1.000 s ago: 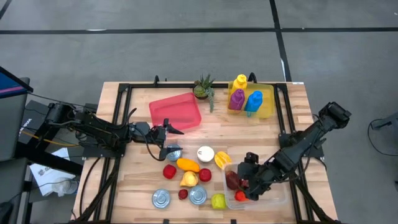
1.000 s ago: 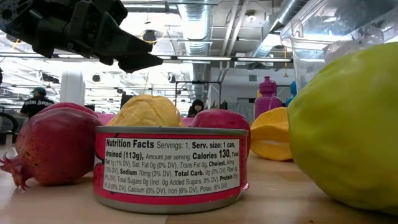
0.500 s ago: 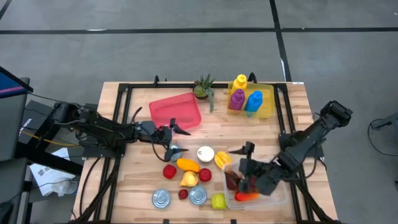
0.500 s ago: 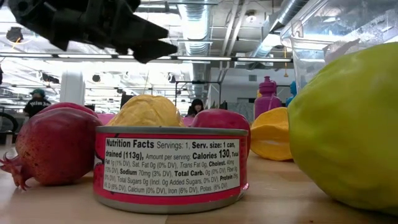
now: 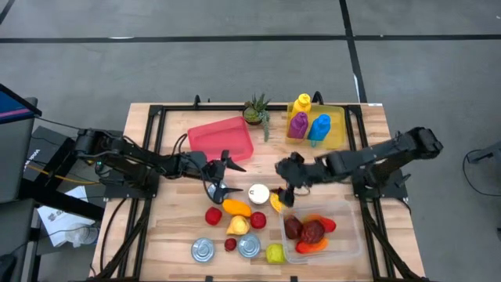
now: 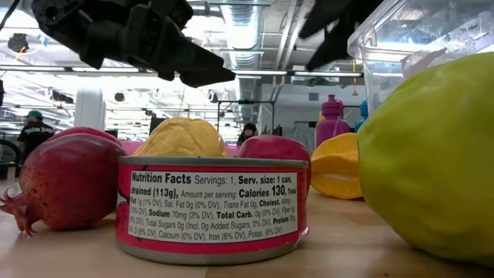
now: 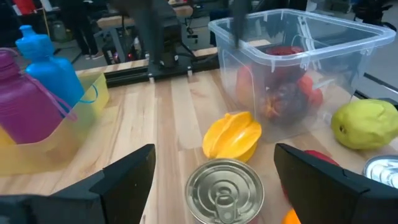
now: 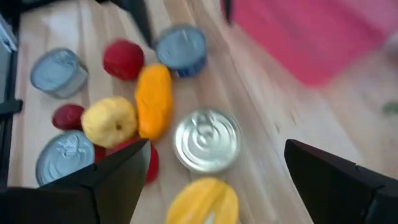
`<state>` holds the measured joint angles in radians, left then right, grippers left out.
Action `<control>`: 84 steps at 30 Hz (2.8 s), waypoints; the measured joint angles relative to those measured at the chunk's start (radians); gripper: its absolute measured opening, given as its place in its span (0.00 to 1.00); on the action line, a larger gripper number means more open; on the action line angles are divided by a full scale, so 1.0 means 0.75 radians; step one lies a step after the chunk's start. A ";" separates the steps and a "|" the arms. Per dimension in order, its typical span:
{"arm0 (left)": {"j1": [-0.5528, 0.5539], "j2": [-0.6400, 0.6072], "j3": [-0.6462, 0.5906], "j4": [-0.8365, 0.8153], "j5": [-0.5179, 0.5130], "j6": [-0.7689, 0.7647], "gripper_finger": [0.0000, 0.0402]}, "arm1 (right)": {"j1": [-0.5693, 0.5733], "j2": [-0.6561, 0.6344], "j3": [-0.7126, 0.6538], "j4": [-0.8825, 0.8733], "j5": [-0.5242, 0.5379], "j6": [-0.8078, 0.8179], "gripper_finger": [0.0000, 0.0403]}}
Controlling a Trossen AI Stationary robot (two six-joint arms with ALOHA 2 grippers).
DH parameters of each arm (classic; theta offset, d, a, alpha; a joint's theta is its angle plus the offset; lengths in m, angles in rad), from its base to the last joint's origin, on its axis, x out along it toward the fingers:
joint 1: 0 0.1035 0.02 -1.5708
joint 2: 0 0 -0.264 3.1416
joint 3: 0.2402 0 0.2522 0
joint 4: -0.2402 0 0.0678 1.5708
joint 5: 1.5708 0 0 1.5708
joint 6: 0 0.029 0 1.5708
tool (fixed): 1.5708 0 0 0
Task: Pick & Place Food Item
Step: Put the starfruit into the transparent bin
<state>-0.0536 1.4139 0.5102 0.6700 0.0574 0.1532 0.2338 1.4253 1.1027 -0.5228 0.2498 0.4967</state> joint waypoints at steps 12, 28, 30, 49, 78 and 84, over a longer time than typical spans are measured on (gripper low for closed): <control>0.011 0.000 0.000 -0.001 0.000 0.035 0.80 | -0.175 0.221 0.207 -0.320 -0.366 -0.129 0.81; 0.013 -0.001 -0.002 -0.038 -0.001 0.035 0.80 | -0.177 0.757 0.728 -0.848 -0.464 -0.265 0.81; 0.013 -0.001 -0.002 -0.044 -0.001 0.035 0.80 | -0.181 0.771 0.728 -0.854 -0.476 -0.265 0.81; 0.015 -0.476 -0.088 -0.383 -0.128 0.097 0.80 | -0.194 0.771 0.727 -0.898 -0.470 -0.243 0.81; 0.015 -0.784 -0.262 -0.385 -0.213 0.034 0.80 | -0.203 0.772 0.508 -0.733 -0.531 -0.213 0.80; 0.015 -0.784 -0.262 -0.385 -0.243 0.034 0.80 | -0.191 0.772 0.511 -0.728 -0.480 -0.211 0.64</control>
<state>-0.0425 0.8261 0.3138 0.3817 -0.1247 0.1786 0.0907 2.0041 1.4860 -1.0687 -0.1100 0.3386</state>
